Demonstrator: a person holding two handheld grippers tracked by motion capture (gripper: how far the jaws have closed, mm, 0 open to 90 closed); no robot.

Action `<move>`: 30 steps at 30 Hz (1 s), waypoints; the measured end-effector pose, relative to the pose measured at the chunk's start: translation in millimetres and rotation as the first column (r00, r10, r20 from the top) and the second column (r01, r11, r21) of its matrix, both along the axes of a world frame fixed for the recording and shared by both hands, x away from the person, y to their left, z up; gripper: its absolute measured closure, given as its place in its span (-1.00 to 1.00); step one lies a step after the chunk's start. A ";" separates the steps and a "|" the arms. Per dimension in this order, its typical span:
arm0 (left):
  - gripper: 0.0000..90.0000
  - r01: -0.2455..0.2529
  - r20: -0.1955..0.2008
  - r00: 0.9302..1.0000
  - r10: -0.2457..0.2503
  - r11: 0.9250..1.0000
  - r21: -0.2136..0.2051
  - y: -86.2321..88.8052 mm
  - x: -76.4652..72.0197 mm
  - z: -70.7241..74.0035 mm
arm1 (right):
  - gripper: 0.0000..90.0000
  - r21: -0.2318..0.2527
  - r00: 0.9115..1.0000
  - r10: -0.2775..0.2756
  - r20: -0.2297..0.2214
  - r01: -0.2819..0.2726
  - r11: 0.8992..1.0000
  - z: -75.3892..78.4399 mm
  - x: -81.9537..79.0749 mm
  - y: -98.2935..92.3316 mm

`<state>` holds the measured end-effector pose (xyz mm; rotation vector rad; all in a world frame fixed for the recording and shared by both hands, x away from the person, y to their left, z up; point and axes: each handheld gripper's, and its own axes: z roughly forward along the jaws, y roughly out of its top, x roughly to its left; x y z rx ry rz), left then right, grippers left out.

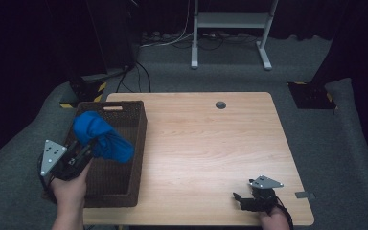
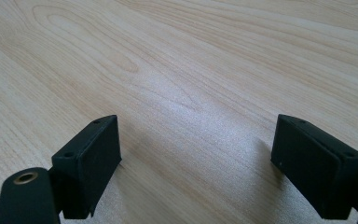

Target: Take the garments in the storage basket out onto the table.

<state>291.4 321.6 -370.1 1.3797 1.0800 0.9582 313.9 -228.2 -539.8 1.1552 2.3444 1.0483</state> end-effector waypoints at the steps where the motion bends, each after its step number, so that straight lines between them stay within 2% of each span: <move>1: 0.54 0.002 0.008 1.000 -0.002 1.000 0.000 -1.5 -0.5 1.1 | -0.66 -0.001 1.000 0.000 0.000 0.000 1.000 0.0 0.0 0.1; 6: 0.54 0.009 0.042 0.999 -0.009 1.000 0.002 -8.3 -2.9 6.4 | -0.66 0.001 1.000 0.001 0.001 -0.001 1.000 0.0 0.1 -0.2; 15: 0.54 0.022 0.101 0.995 -0.019 0.999 -0.036 -15.0 -7.7 18.0 | -0.66 0.000 1.000 0.001 0.001 -0.001 1.000 0.0 0.1 -0.1; 24: 0.54 0.050 0.166 0.985 -0.040 0.997 -0.055 -26.9 -15.2 31.4 | -0.66 0.001 1.000 0.001 0.000 -0.001 1.000 0.0 0.1 -0.2; 30: 0.54 0.078 0.190 0.980 -0.065 0.995 -0.063 -35.4 -17.4 39.0 | -0.66 0.002 1.000 0.001 0.000 -0.001 1.000 0.0 0.2 -0.3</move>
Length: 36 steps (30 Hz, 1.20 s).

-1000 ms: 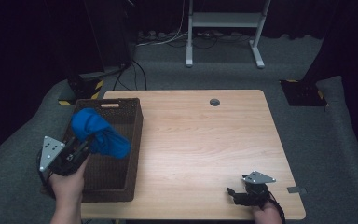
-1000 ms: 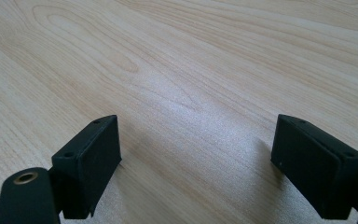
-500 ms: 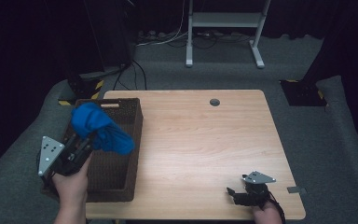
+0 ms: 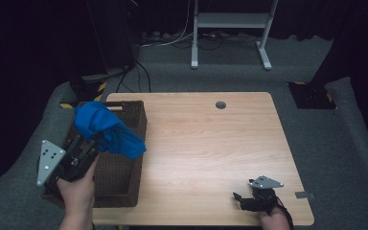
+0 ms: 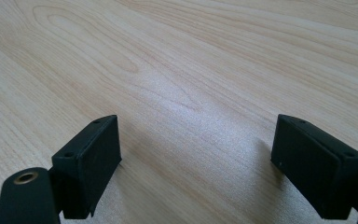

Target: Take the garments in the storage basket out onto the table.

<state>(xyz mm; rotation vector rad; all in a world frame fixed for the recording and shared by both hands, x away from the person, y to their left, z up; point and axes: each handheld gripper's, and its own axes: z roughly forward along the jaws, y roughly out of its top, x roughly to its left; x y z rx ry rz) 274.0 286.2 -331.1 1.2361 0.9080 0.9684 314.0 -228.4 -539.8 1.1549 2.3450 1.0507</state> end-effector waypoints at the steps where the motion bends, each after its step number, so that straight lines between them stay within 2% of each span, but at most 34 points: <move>1: 0.54 0.005 0.002 1.000 -0.005 1.000 0.000 -1.5 -0.3 1.0 | -0.66 0.001 1.000 -0.001 0.000 0.001 1.000 0.0 -0.1 0.0; 10: 0.54 0.041 0.013 0.999 -0.041 0.999 0.011 -16.5 0.9 3.3 | -0.66 0.001 1.000 -0.001 -0.001 0.001 1.000 0.0 -0.1 0.0; 20: 0.54 0.089 0.002 0.996 -0.089 0.996 0.010 -37.5 9.1 -0.2 | -0.66 0.002 1.000 -0.001 -0.001 0.001 1.000 0.0 0.0 -0.1; 36: 0.54 0.186 -0.010 0.982 -0.186 0.982 0.018 -82.3 22.9 -4.2 | -0.66 0.001 1.000 -0.001 -0.001 0.001 1.000 0.0 0.0 0.0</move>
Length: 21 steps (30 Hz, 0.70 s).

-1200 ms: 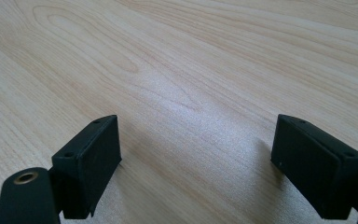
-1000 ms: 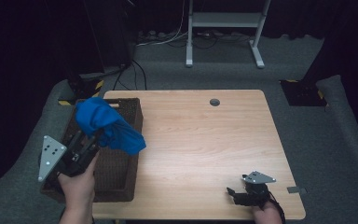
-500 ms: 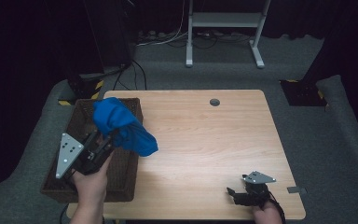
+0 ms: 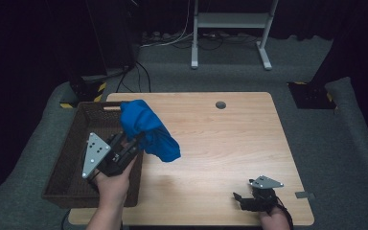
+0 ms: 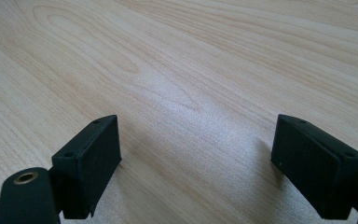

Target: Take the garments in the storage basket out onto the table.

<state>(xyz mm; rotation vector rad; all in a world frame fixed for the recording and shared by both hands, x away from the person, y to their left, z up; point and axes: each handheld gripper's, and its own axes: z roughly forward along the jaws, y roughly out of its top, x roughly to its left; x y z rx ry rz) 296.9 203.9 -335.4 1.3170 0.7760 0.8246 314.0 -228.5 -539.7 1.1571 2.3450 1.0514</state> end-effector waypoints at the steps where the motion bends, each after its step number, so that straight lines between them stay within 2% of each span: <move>1: 0.54 0.006 -0.002 1.000 -0.006 1.000 0.001 -2.8 0.8 -0.7 | -0.66 0.000 1.000 0.000 0.000 0.000 1.000 0.0 0.0 0.0; 21: 0.54 0.099 -0.037 0.994 -0.098 0.995 0.031 -48.7 13.0 -14.2 | -0.66 -0.007 1.000 0.008 0.003 -0.008 1.000 -0.2 -0.3 0.9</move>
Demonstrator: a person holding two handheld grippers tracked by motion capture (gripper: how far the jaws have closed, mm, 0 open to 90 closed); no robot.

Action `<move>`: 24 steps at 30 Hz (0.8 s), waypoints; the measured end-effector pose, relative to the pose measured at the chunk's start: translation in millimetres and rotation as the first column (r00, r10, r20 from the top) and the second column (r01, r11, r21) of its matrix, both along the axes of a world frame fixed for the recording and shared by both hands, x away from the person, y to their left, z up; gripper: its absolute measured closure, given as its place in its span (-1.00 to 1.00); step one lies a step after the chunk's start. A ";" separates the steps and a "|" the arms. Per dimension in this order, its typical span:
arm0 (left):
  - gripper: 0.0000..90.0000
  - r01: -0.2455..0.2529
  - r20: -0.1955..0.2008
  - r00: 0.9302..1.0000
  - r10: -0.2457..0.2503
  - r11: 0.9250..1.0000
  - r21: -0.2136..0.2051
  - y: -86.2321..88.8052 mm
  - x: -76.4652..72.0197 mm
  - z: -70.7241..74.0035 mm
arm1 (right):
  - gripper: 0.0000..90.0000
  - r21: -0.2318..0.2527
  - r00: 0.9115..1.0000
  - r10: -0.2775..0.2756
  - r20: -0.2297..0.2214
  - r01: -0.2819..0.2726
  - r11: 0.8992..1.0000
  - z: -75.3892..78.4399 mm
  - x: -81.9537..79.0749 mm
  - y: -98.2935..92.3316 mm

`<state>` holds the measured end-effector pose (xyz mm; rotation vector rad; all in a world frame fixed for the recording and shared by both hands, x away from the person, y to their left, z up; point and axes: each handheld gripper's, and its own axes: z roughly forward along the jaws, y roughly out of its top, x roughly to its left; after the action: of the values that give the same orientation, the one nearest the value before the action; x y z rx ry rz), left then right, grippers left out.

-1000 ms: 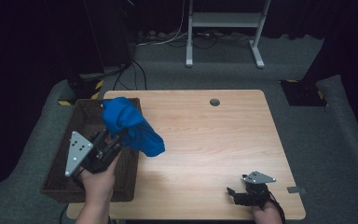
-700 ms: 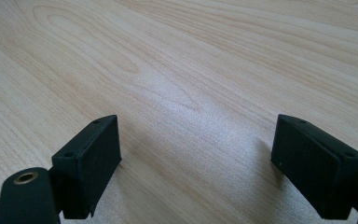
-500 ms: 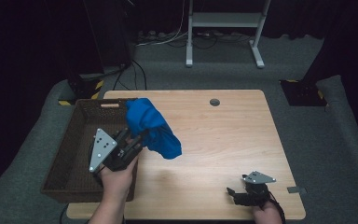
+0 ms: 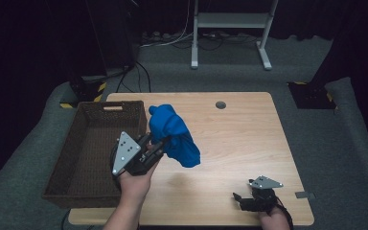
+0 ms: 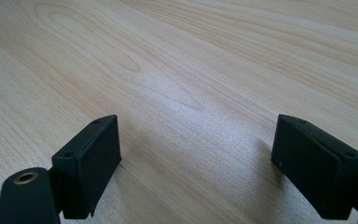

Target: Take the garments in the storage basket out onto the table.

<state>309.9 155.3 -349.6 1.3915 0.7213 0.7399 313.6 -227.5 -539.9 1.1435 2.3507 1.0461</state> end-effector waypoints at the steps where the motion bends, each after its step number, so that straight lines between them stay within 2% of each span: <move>1: 0.54 0.003 -0.004 1.000 -0.003 1.000 0.001 -2.2 0.4 -1.0 | -0.66 0.000 1.000 0.000 0.000 0.000 1.000 0.0 0.0 0.0; 8: 0.53 0.028 -0.024 0.999 -0.028 1.000 0.010 -15.9 4.8 -8.1 | -0.66 0.000 1.000 0.002 0.000 -0.002 1.000 0.0 0.0 0.0; 24: 0.54 0.056 -0.080 0.996 -0.050 0.996 0.070 -38.0 12.3 -29.2 | -0.66 -0.001 1.000 0.008 0.000 -0.008 1.000 0.0 -0.2 0.3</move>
<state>322.2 117.3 -378.8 1.5062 0.7219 0.6784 313.5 -227.2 -539.9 1.1347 2.3579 1.0468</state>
